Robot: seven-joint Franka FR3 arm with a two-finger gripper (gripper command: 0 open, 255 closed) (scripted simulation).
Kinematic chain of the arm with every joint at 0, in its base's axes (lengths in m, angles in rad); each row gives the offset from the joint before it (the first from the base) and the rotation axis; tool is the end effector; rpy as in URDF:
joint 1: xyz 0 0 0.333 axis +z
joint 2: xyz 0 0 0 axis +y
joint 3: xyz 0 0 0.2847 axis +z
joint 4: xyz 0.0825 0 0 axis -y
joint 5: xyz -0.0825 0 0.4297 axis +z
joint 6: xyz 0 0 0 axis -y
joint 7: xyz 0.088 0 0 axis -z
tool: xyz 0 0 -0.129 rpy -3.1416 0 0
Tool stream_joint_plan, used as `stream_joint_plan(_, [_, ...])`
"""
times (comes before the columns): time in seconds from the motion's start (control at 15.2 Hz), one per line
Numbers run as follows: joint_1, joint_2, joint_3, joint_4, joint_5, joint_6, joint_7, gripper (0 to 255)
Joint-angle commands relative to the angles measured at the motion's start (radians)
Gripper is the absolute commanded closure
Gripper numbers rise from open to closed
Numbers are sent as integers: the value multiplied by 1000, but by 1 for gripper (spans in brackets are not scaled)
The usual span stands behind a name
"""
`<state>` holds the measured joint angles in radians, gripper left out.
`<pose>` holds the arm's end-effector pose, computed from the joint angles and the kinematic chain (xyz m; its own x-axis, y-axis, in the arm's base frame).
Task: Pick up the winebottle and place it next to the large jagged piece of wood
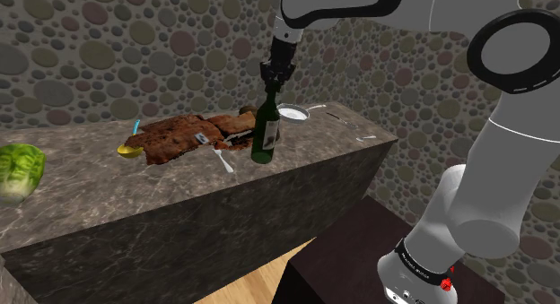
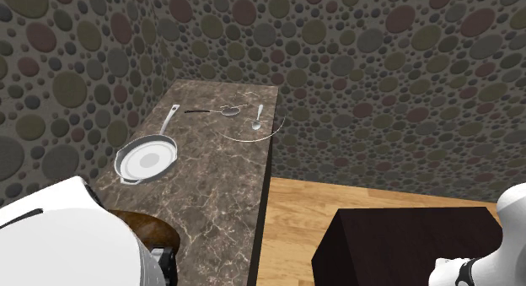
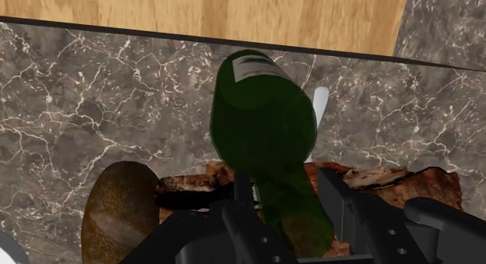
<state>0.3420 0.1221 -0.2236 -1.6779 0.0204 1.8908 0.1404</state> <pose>0.6473 0.0837 0.4696 0.9953 -0.0248 0.0938 -0.0243 -0.9997 -0.0061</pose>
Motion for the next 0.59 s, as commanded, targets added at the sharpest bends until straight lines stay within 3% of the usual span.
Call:
stream_joint_plan(0.0, [1,-1,0,-29,0,29,0,255])
stream_joint_plan(0.53, [1,12,1,-121,4,133,-2,255])
